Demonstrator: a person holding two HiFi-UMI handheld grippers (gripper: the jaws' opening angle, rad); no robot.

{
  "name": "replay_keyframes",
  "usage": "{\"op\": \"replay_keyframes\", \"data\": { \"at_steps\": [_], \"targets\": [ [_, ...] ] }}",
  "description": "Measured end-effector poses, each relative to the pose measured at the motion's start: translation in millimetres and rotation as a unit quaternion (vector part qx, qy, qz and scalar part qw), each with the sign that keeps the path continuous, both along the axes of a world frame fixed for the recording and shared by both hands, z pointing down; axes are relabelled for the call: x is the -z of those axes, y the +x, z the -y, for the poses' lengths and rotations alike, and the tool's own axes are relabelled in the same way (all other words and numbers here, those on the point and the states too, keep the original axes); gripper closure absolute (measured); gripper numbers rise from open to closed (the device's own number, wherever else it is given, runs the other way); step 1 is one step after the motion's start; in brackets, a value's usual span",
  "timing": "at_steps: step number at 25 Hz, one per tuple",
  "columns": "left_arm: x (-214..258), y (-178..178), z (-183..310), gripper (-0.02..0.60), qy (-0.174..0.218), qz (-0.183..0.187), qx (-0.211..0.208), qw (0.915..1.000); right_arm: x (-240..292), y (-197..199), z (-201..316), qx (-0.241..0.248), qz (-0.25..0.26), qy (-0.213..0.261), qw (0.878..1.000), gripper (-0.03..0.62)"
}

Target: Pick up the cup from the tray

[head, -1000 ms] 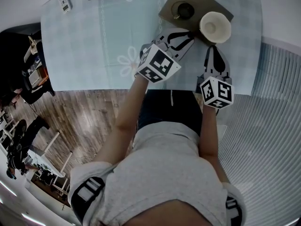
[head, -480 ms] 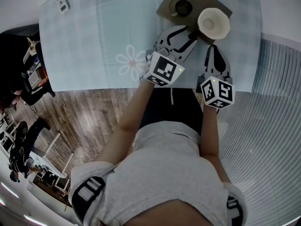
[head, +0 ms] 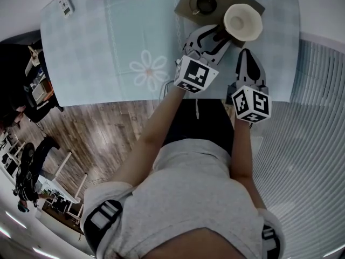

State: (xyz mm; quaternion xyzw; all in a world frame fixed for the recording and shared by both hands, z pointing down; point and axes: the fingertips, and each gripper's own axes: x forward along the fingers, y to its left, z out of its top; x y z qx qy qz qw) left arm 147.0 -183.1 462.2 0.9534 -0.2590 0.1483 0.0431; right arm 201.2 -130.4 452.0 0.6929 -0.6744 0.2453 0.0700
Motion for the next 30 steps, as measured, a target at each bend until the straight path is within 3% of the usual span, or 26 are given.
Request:
{"op": "replay_keyframes", "data": {
  "at_steps": [7, 13, 18, 30],
  "targets": [
    [2, 3, -1, 0.511, 0.017, -0.01, -0.003, 0.9998, -5, 4, -2, -0.012, 0.014, -0.001, 1.0, 0.586],
    [5, 3, 0, 0.528, 0.034, -0.004, 0.021, 0.9992, -8, 7, -3, -0.014, 0.014, -0.004, 1.0, 0.586],
    [6, 0, 0, 0.535, 0.025, -0.009, 0.035, 0.999, -10, 5, -5, -0.012, 0.015, -0.007, 1.0, 0.586],
    [24, -3, -4, 0.543, 0.014, -0.032, 0.014, 0.9993, -12, 8, -9, -0.017, 0.017, -0.006, 1.0, 0.586]
  ]
}}
